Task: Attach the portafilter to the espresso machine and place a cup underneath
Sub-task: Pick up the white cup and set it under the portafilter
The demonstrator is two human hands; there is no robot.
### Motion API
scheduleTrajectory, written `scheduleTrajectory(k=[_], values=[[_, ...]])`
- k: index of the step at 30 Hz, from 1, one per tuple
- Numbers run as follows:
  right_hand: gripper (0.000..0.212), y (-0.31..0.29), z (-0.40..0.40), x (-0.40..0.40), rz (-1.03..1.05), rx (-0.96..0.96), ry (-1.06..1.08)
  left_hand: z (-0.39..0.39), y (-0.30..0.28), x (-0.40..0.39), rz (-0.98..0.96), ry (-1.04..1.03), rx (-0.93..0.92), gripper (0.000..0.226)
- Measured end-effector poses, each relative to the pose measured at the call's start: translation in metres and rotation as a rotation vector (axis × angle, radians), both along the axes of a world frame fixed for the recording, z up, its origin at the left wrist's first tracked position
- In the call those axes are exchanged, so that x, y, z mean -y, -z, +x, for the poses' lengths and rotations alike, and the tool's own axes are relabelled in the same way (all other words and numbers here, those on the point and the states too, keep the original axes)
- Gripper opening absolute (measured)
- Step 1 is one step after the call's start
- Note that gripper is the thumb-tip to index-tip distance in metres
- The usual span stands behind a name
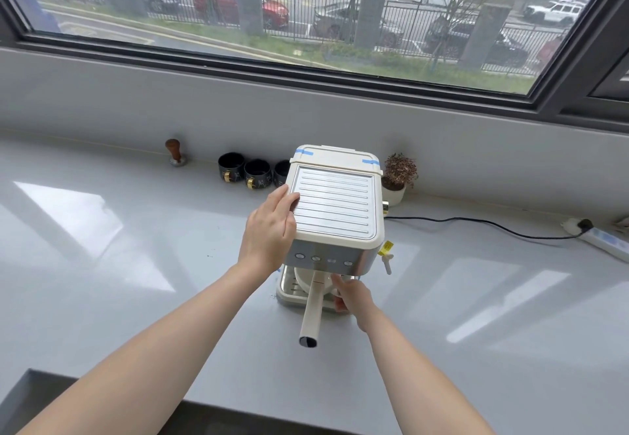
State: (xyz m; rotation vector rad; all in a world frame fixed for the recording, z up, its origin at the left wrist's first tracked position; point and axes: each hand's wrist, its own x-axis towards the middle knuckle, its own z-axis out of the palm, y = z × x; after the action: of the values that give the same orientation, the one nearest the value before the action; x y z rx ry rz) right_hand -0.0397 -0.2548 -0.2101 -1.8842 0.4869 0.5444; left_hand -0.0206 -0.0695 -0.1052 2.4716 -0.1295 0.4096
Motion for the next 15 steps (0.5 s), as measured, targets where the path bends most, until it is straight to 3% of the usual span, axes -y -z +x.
scheduleTrajectory(k=[5, 15], values=[[0.041, 0.004, 0.003, -0.003, 0.008, 0.035, 0.007, 0.000, 0.001, -0.001, -0.011, 0.002, 0.008, 0.046], [0.030, 0.003, -0.008, 0.003, 0.011, 0.114, 0.063, 0.002, 0.004, -0.001, -0.007, 0.008, 0.022, 0.050]])
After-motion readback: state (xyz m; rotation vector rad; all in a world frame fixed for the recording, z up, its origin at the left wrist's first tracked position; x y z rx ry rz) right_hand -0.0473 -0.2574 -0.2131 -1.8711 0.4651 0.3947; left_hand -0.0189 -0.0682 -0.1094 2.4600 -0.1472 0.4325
